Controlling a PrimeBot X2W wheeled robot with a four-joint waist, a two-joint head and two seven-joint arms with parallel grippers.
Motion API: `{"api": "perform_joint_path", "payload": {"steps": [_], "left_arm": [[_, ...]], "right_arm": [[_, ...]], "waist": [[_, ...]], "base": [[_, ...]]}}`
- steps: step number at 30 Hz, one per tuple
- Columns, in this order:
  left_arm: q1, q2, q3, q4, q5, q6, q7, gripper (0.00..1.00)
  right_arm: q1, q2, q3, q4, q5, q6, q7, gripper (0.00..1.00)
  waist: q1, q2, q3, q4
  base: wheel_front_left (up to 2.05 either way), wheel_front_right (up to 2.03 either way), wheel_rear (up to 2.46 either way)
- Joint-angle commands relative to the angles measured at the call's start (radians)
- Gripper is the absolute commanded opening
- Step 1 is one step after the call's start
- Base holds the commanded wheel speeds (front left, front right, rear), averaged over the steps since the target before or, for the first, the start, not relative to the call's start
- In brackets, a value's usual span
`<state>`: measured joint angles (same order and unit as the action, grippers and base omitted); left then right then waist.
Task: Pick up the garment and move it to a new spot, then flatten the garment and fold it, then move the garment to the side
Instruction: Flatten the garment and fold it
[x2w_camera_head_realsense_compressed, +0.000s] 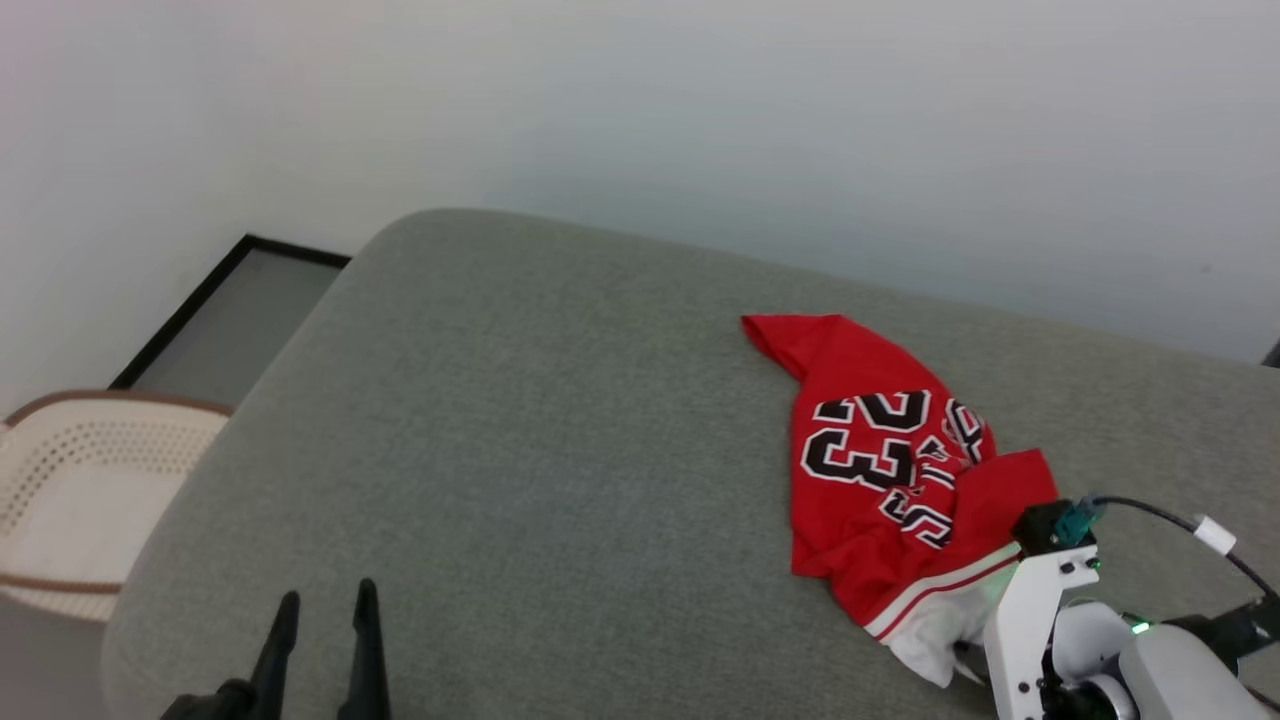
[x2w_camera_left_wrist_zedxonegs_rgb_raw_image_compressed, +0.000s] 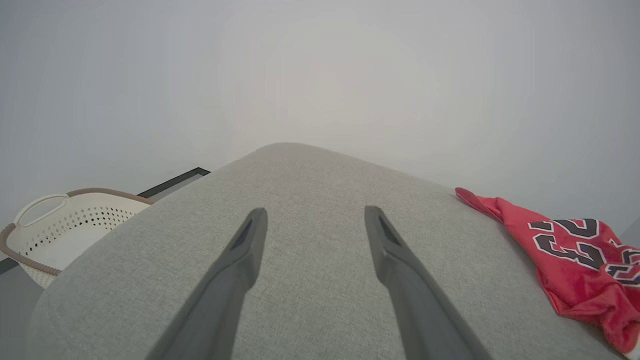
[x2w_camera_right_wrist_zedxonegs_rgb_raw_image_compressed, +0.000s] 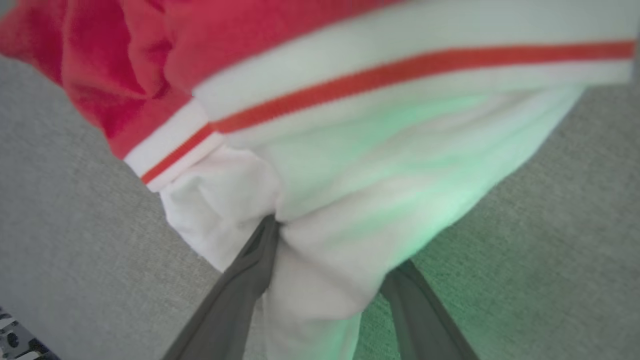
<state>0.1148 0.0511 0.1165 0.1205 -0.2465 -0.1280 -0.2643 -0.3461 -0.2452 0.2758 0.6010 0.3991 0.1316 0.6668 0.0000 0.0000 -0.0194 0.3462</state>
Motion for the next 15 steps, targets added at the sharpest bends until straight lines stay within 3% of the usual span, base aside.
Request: {"api": "perform_joint_path", "payload": {"steps": [1,2,15], "left_arm": [[-0.013,0.000,-0.002,0.003,-0.005,-0.003,0.000,1.00],[-0.014,0.000,-0.004,0.006,-0.008,-0.004,0.000,1.00],[-0.010,0.000,0.010,0.018,-0.024,-0.004,0.000,1.00]], "right_arm": [[-0.003,0.007,0.014,0.021,0.001,-0.002,0.005,0.25],[-0.010,0.007,0.018,0.031,0.003,-0.002,0.002,0.00],[-0.131,-0.033,-0.011,0.057,0.013,-0.002,0.023,0.00]], "waist": [[0.0000,0.0000,0.019,0.022],[0.0000,0.0000,0.020,0.024],[0.0000,0.0000,0.014,-0.004]], "base": [[0.00,0.00,0.00],[0.00,0.00,0.00],[0.00,0.00,0.00]]}}
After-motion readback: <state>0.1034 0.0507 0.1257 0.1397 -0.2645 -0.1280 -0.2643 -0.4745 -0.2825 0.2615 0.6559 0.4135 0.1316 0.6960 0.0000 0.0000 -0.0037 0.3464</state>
